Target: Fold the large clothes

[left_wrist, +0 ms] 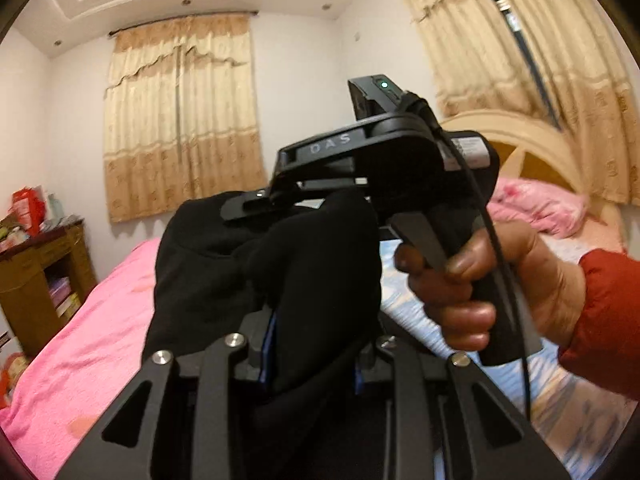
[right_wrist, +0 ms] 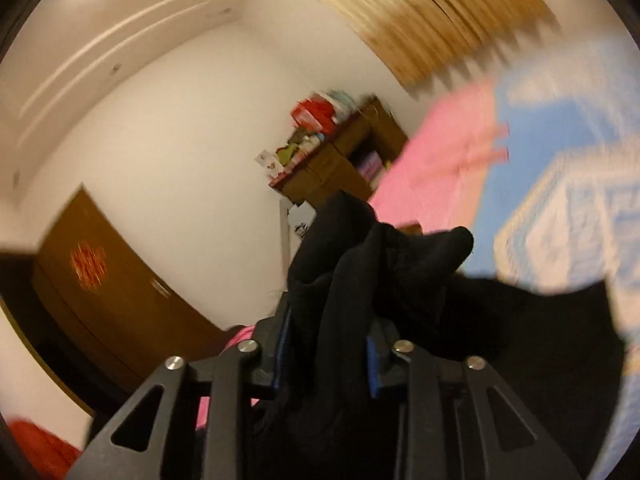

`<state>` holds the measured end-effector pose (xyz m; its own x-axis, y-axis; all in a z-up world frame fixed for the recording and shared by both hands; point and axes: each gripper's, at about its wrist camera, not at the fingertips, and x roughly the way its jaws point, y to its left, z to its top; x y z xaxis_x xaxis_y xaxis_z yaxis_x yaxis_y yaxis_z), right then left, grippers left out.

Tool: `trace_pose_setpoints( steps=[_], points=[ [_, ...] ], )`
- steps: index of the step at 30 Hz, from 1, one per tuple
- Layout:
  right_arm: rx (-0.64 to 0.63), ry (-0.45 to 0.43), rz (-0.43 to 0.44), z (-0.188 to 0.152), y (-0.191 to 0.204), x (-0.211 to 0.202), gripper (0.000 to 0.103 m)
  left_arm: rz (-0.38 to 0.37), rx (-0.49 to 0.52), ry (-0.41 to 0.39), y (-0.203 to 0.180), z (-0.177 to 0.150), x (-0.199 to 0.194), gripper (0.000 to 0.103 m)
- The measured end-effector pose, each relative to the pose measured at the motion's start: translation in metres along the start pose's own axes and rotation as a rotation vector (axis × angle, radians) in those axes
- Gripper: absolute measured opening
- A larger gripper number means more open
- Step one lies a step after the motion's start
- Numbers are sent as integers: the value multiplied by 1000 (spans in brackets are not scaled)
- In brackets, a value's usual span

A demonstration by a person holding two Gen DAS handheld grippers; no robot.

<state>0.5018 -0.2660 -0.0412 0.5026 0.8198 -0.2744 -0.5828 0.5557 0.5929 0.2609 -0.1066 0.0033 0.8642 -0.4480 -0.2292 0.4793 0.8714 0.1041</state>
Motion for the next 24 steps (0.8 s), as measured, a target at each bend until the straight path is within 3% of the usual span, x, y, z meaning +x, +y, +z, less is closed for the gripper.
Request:
trace_pose_setpoints(
  steps=[4,8,11,13,15,16,19,23,24],
  points=[
    [-46,-79,-67,-1,-7,-53,30,-113,33,-10,-37,7,15,28],
    [82,-36,-237,-33,-67,-82,29,-218,40,117,-70,-17,54,28],
    [236,47,-332,-75,-129,-67,29,-221,105,214,-94,-48,76,28],
    [317,5,-312,-91,-146,-64,30,-189,153,219,-106,-47,77,28],
    [341,-35,-311,-91,-147,-66,34,-185,132,222,-105,-41,79,28],
    [343,-37,-336,-89,-145,-64,41,-184,125,229,-104,-39,79,29],
    [326,2,-399,-85,-131,-82,49,-163,160,233,-108,-37,75,31],
    [133,-82,-547,-68,-73,-125,49,-177,109,239,-97,-37,73,31],
    [85,-91,-544,-62,-58,-128,49,-176,103,241,-96,-36,72,31]
  ],
)
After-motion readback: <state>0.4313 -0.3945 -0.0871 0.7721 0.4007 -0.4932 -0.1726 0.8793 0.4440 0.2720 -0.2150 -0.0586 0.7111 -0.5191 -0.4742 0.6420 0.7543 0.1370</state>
